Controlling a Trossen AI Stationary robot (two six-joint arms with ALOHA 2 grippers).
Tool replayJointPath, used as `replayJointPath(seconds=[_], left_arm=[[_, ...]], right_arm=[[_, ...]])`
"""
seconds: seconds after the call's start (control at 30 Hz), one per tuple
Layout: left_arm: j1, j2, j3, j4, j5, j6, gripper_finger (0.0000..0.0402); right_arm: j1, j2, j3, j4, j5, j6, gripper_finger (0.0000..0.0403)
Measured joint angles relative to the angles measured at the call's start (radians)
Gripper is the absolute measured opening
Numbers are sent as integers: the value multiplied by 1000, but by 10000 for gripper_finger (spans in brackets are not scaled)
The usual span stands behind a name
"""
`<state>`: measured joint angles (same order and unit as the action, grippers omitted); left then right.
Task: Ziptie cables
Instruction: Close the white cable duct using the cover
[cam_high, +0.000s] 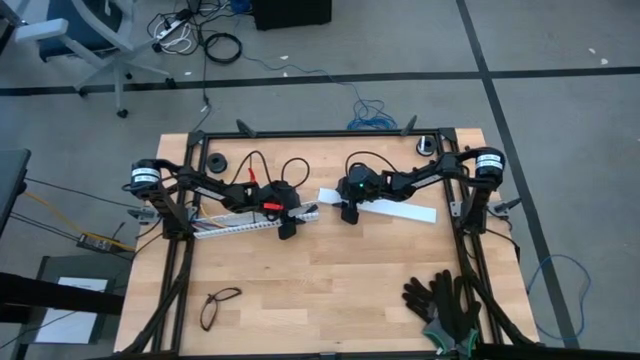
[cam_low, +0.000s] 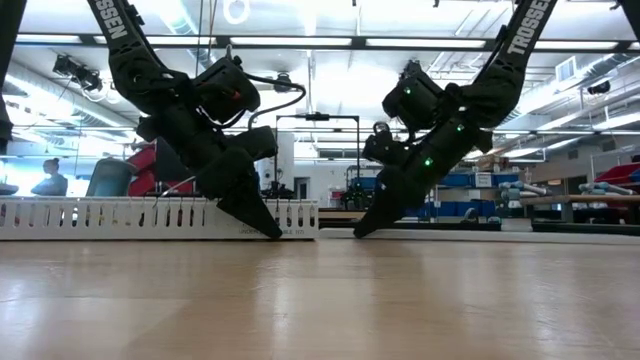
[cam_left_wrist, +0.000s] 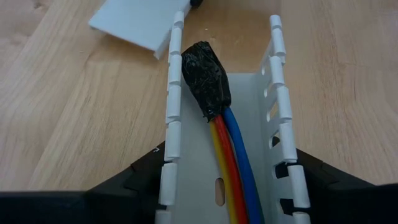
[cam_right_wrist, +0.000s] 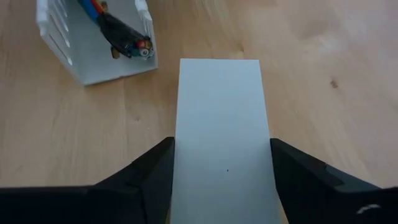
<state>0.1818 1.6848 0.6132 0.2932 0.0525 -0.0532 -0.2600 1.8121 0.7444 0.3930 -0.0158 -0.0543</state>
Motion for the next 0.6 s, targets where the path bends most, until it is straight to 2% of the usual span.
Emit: replayJointPath(seconds=[0.43, 0.6], left_arm=[[0, 0, 0, 0, 0, 0, 219], [0, 0, 0, 0, 0, 0, 219]], right_arm=[[17, -81, 0, -4, -17, 0, 223], [35, -110, 0, 4, -92, -1, 228]])
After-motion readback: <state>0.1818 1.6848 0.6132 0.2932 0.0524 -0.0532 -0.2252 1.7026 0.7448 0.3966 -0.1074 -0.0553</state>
